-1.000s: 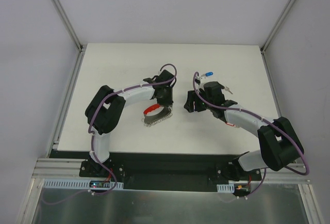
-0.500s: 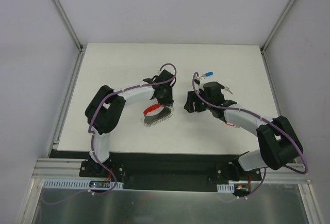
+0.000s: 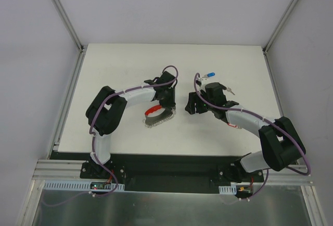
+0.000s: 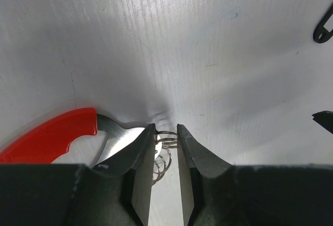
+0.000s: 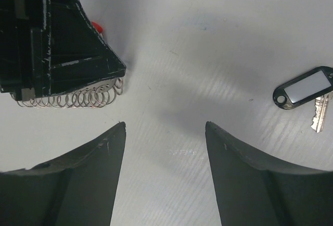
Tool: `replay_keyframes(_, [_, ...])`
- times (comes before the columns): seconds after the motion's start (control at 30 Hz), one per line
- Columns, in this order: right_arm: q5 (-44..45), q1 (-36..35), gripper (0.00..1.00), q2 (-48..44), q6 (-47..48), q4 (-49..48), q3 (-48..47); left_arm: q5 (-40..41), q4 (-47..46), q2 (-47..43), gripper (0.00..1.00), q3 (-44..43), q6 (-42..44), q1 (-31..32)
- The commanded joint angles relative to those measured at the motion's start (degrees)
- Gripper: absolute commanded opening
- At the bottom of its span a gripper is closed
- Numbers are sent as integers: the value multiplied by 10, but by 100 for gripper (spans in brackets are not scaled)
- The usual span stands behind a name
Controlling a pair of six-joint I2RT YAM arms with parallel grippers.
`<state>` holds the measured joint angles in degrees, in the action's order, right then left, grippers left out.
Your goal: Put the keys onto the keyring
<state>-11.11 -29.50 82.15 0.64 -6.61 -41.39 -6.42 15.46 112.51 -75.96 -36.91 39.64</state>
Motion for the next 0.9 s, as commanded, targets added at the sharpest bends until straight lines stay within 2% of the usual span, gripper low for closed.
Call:
replay_keyframes(0.0, [-33,2,66,6,-3,-13,-16,-30,2,-2,23,6,10,-5])
replay_keyframes(0.17, [-45,1,66,11,-2,-16,-19,-28,1,-29,27,23,13,0])
replay_keyframes(0.33, [-81,1,66,25,-3,-29,-21,-32,0,-53,38,48,17,5])
replay_keyframes(0.53, [-125,1,65,44,-22,-52,-26,-31,-19,-108,39,95,20,10])
replay_keyframes(0.87, [-194,-5,57,115,-72,-107,-62,28,-86,-257,43,207,39,10])
